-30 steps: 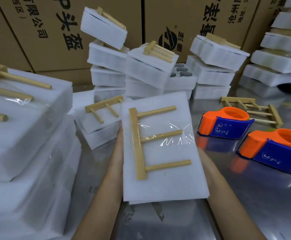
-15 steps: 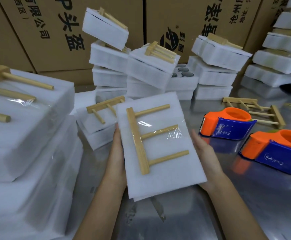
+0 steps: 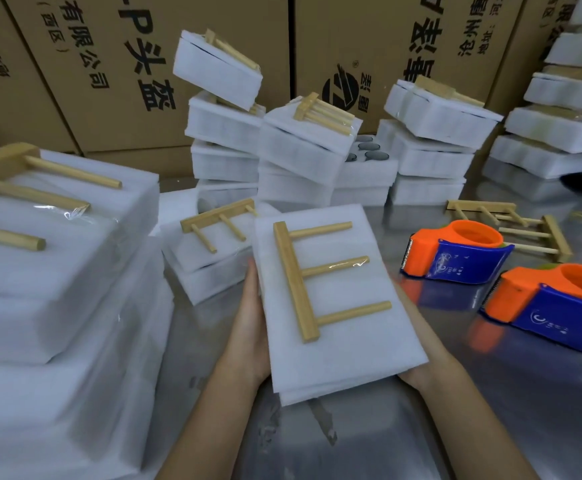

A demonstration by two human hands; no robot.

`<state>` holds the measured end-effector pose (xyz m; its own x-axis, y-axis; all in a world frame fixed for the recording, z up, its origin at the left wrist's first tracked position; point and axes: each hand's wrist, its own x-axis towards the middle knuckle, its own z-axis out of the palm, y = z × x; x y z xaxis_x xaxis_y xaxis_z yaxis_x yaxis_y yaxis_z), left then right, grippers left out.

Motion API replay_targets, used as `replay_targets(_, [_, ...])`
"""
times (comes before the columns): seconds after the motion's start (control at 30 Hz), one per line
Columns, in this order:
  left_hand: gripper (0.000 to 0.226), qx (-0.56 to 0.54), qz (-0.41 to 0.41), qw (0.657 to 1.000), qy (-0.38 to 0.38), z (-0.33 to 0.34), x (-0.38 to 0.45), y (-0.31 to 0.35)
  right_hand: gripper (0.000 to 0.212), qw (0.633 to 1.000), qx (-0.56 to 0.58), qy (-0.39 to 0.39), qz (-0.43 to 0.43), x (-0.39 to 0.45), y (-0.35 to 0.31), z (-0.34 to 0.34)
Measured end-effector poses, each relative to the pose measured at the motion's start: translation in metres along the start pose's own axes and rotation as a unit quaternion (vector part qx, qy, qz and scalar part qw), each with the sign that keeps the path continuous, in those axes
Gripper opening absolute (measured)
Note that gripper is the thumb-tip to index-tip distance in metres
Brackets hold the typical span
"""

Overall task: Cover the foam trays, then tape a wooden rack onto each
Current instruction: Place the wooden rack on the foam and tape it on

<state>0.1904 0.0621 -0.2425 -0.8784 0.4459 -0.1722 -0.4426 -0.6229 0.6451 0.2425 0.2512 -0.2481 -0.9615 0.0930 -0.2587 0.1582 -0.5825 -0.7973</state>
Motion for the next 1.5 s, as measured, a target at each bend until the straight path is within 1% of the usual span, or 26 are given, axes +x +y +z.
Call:
replay_targets(0.03, [0.064,0.013,0.008,1.000,0.020,0.003,-0.002,0.002,0.053,0.999,0.003,-0.048,-0.009,-0.002,-0.002,0.006])
replay_targets(0.07, [0.063,0.015,0.017,1.000,0.021,0.003,-0.003,0.003,0.044,0.997,0.006,-0.083,-0.008,-0.007,-0.004,0.007])
replay_targets(0.1, [0.062,0.019,0.020,0.999,0.026,0.006,-0.005,0.005,0.041,0.996,-0.006,-0.086,-0.007,-0.006,-0.006,0.009])
replay_targets(0.13, [0.061,0.015,0.021,0.999,0.019,0.008,-0.007,0.006,0.043,0.997,-0.019,-0.077,0.002,-0.004,-0.009,0.011])
replay_targets(0.17, [0.060,0.015,0.024,0.999,0.026,0.009,-0.007,0.007,0.044,0.998,-0.028,-0.063,0.015,0.000,-0.010,0.013])
replay_targets(0.23, [0.059,0.019,0.039,0.998,0.047,0.004,-0.006,0.010,0.038,0.998,-0.052,-0.021,0.022,0.006,-0.014,0.019])
replay_targets(0.27, [0.061,0.013,0.044,0.997,0.054,0.001,-0.006,0.013,0.036,0.999,-0.044,-0.013,0.023,0.005,-0.015,0.022])
replay_targets(0.33, [0.062,-0.008,0.041,0.998,0.051,-0.007,-0.005,0.017,0.033,0.999,0.009,-0.043,0.032,0.002,-0.010,0.029])
replay_targets(0.37, [0.054,-0.020,0.049,0.997,0.048,-0.009,-0.005,0.018,0.031,0.997,0.038,-0.052,0.033,0.000,-0.009,0.035])
replay_targets(0.43, [0.030,-0.058,0.092,0.993,0.037,-0.013,-0.006,0.019,0.032,0.994,0.077,-0.064,0.033,0.003,-0.008,0.050])
replay_targets(0.5, [0.031,-0.074,0.143,0.986,0.035,-0.020,-0.001,0.023,0.038,0.993,0.095,-0.065,0.018,0.012,-0.011,0.074])
replay_targets(0.57, [0.031,-0.062,0.164,0.982,0.076,-0.026,0.003,0.027,0.045,0.994,0.088,-0.070,-0.007,0.018,-0.012,0.099])
replay_targets(0.7, [0.029,0.010,0.210,0.968,0.140,-0.034,0.006,0.031,0.045,0.993,0.094,-0.067,-0.029,0.026,0.002,0.114])
replay_targets(0.77, [0.031,0.072,0.244,0.948,0.189,-0.033,0.003,0.034,0.045,0.990,0.119,-0.069,-0.021,0.026,0.010,0.108])
replay_targets(0.83, [0.028,0.156,0.296,0.907,0.254,-0.031,0.001,0.042,0.043,0.988,0.145,-0.060,-0.010,0.026,0.011,0.093])
replay_targets(0.9, [0.027,0.229,0.356,0.866,0.267,-0.029,0.002,0.049,0.041,0.987,0.154,-0.045,-0.013,0.026,0.006,0.074])
replay_targets(0.93, [0.028,0.246,0.374,0.856,0.259,-0.025,0.004,0.049,0.039,0.988,0.151,-0.037,-0.018,0.025,0.003,0.065])
replay_targets(0.97, [0.029,0.253,0.373,0.857,0.250,-0.020,0.006,0.048,0.036,0.989,0.145,-0.029,-0.023,0.024,0.000,0.057])
replay_targets(1.03, [0.030,0.263,0.328,0.878,0.229,-0.008,0.011,0.037,0.033,0.992,0.124,-0.015,-0.032,0.021,-0.006,0.045])
replay_targets(1.13, [0.022,0.249,0.205,0.930,0.176,0.003,0.017,0.018,0.030,0.996,0.075,0.023,-0.051,0.016,-0.017,0.032])
replay_targets(1.17, [0.024,0.232,0.175,0.943,0.162,0.006,0.016,0.014,0.030,0.995,0.060,0.038,-0.063,0.014,-0.023,0.028])
replay_targets(1.2, [0.031,0.218,0.156,0.951,0.151,0.007,0.015,0.012,0.030,0.995,0.046,0.050,-0.075,0.013,-0.027,0.025])
replay_targets(1.3, [0.047,0.192,0.122,0.970,0.085,0.009,0.012,0.007,0.028,0.993,0.009,0.063,-0.095,0.009,-0.035,0.020])
replay_targets(1.33, [0.054,0.204,0.113,0.970,0.059,0.011,0.011,0.005,0.027,0.992,0.000,0.070,-0.106,0.008,-0.036,0.018])
replay_targets(1.4, [0.063,0.238,0.133,0.961,0.047,0.020,0.009,0.003,0.027,0.993,-0.008,0.061,-0.104,0.006,-0.043,0.018])
replay_targets(1.5, [0.057,0.223,0.211,0.950,0.068,0.037,0.006,0.013,0.025,0.994,-0.057,0.006,-0.090,-0.002,-0.060,0.017])
